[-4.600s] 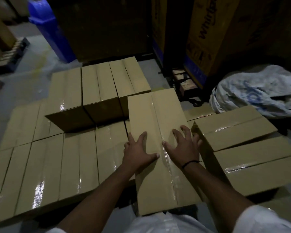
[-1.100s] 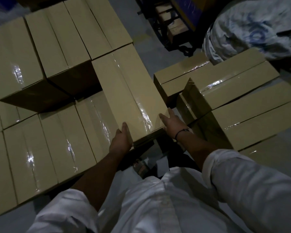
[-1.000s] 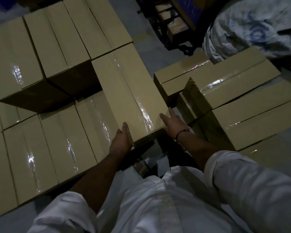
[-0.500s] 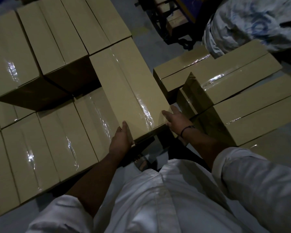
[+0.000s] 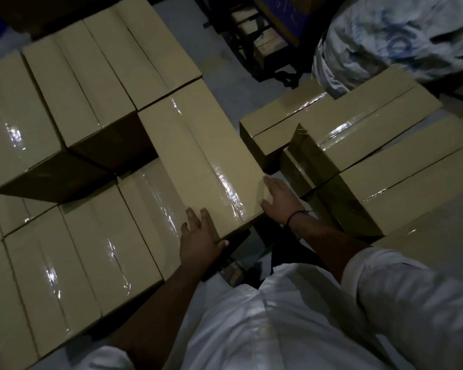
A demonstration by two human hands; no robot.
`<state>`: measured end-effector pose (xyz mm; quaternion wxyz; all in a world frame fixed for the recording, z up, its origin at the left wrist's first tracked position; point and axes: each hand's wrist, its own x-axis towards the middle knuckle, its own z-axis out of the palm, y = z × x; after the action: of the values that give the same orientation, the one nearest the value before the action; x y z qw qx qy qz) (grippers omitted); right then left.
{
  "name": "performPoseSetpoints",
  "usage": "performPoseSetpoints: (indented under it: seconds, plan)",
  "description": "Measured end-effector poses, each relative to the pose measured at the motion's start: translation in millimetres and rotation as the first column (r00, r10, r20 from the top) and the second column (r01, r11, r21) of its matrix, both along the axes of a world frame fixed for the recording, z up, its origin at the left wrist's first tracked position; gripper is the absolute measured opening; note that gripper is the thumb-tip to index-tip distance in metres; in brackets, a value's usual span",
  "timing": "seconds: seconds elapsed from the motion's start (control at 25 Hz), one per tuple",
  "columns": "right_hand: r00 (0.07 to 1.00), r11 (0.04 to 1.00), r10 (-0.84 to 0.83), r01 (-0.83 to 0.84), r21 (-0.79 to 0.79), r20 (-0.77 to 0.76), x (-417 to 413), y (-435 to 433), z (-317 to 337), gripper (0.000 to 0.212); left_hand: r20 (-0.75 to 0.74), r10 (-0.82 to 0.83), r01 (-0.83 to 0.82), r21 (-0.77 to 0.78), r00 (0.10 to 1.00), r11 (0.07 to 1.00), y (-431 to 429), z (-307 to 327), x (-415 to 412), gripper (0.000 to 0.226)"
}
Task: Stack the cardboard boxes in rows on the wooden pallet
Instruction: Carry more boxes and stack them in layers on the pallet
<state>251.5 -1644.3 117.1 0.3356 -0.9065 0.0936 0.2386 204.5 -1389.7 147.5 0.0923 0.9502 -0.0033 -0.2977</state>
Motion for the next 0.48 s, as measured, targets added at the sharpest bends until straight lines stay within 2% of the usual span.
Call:
performPoseSetpoints:
  seconds: [0.16,0.28,0.48]
  plan:
    - [0.984,0.976,-0.168,0.174,0.131,-0.056,14.3,1.2,-3.8,0.071,0.069,-0.174,0.171,0.043,0.982,0.984,-25.4,-3.3,23.7,0.115]
    - [0.952,0.934,-0.248,0.285,0.216,-0.181,30.0,-2.3,-13.4,0.068,0.107,-0.262,0.259,0.041,0.959,0.965,-54.3,-5.6,49.8,0.117]
    - [0.895,0.883,-0.255,0.37,0.288,-0.366,63.9,-11.2,-26.3,0.063,0.093,-0.361,0.355,0.071,0.928,0.932,-96.6,-7.6,85.2,0.124]
